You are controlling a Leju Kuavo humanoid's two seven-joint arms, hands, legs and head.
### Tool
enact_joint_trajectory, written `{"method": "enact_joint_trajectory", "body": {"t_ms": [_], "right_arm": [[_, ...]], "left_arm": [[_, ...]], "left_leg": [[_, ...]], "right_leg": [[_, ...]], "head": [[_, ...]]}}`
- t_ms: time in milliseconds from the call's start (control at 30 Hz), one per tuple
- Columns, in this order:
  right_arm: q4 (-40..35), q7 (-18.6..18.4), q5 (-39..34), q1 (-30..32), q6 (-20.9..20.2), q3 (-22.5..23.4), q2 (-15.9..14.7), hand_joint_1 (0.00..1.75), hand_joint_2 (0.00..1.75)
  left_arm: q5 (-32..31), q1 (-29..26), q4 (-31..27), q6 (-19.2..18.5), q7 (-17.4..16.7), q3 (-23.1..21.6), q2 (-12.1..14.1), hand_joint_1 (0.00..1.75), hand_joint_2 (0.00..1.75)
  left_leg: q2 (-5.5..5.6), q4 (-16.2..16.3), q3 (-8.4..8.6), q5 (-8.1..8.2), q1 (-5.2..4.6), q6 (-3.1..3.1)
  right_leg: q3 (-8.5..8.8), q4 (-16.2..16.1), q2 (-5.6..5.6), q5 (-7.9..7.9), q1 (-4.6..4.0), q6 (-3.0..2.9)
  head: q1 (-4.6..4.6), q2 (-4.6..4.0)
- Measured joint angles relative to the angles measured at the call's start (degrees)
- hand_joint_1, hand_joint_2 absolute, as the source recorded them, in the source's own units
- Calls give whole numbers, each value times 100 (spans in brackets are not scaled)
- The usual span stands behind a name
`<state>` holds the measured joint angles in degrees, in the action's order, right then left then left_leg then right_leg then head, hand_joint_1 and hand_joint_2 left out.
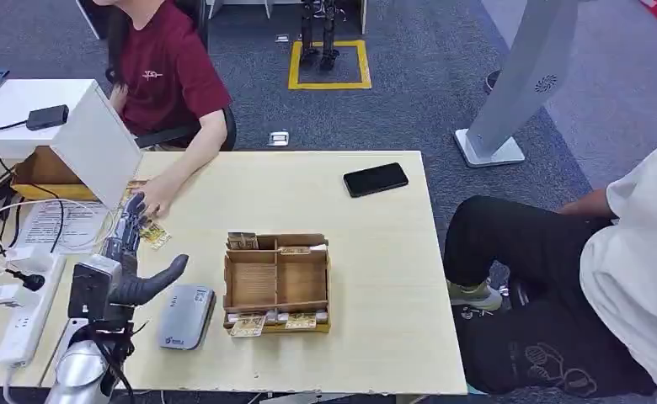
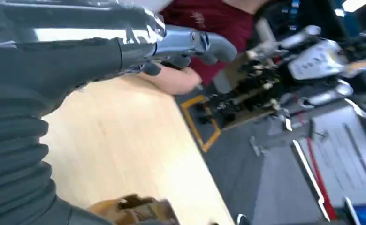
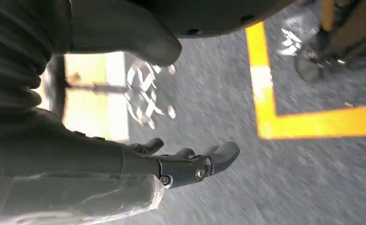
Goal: Pass the card to the sensor for recognition and then transmit it.
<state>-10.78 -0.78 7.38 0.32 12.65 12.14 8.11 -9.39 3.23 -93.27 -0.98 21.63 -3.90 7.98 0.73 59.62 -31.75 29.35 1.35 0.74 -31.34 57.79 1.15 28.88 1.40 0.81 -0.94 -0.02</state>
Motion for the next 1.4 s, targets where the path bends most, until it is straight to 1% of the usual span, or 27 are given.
{"method": "enact_joint_trajectory", "body": {"t_ms": [33,67,133,200,300,333,367,400,433,467,533,600,667,833,1000,1167,1400], "right_arm": [[-2,-223,-175,-59,-30,136,29,0,175],[-4,-338,-275,-97,-32,260,59,0,175],[-17,-353,-382,-137,-48,415,90,0,175],[-35,-312,-432,-136,-24,576,112,0,175],[-44,-211,-406,-103,-30,673,125,0,175],[-65,-65,-382,-40,-123,701,112,0,175],[-123,-34,-349,77,-300,747,79,0,175],[-292,-161,-237,245,-462,789,66,0,175],[-664,-431,-70,474,-621,838,77,0,175],[-1020,-776,205,698,-811,907,143,0,175],[-1483,-1042,610,935,-950,1122,280,0,175],[-1644,-912,935,976,-948,1368,365,0,175],[-1674,-758,1161,942,-924,1673,394,0,175],[-1525,-427,1452,764,-841,2282,422,0,175],[-1379,-237,1717,655,-797,2777,435,0,175],[-1298,-191,1937,582,-793,3077,437,0,175],[-1191,-108,2165,505,-802,3342,435,0,175]], "left_arm": [[-102,194,82,-18,36,-133,0,0,175],[-154,346,160,-18,66,-275,-2,0,175],[-195,547,250,-4,86,-443,-22,0,175],[-248,648,326,78,125,-532,-20,0,175],[-366,622,329,175,182,-598,46,0,175],[-418,558,320,264,219,-600,91,0,175],[-471,441,289,334,276,-600,166,0,175],[-537,347,252,350,331,-598,220,0,175],[-647,264,211,365,374,-598,265,0,175],[-771,186,180,417,392,-598,302,0,175],[-1029,63,125,561,409,-598,383,0,175],[-1449,-10,71,843,422,-598,463,0,175],[-1535,-59,29,951,463,-596,542,0,175],[-1341,-249,-130,767,615,-550,680,0,175],[-1463,-461,-299,697,718,-486,793,0,175],[-1498,-709,-410,629,776,-403,883,0,175],[-1684,-913,-524,586,840,-368,990,0,175]], "left_leg": [[11,0,-6,-10,0,-2],[11,-1,-7,-12,0,1],[-10,-1,-2,-12,1,1],[-20,-1,0,-13,2,2],[-18,-1,-2,-13,4,2],[-18,-2,2,-12,4,1],[-19,-2,1,-11,4,1],[-15,-2,-3,-11,5,1],[-3,-2,-10,-11,5,1],[11,-3,-16,-11,5,1],[10,-6,-22,-10,6,1],[-9,-9,-19,-9,6,4],[-8,-9,-15,-10,6,4],[-5,-5,-14,-14,0,-2],[-5,-5,-12,-14,0,-1],[-4,-5,-14,-14,1,-1],[-4,-6,-14,-14,1,-1]], "right_leg": [[10,0,-8,-2,0,2],[9,0,-8,-9,0,0],[9,1,15,-16,-1,-5],[5,1,29,-26,-3,-2],[2,1,27,-25,-5,-2],[4,1,27,-24,-5,-3],[1,1,28,-23,-5,-3],[-1,1,24,-18,-6,2],[0,1,10,-7,-6,2],[1,1,-8,-3,-6,-1],[-6,2,-9,-4,-6,-2],[-8,2,8,-5,-5,-4],[-4,1,7,-6,-5,-3],[3,1,2,-11,1,3],[3,1,3,-11,0,2],[0,1,3,-10,0,2],[1,1,2,-10,0,2]], "head": [[0,0],[4,0],[2,0],[2,0],[2,0],[2,0],[-2,0],[0,0],[0,0],[2,0],[2,0],[-4,0],[-5,0],[2,0],[2,0],[0,0],[0,0]]}}
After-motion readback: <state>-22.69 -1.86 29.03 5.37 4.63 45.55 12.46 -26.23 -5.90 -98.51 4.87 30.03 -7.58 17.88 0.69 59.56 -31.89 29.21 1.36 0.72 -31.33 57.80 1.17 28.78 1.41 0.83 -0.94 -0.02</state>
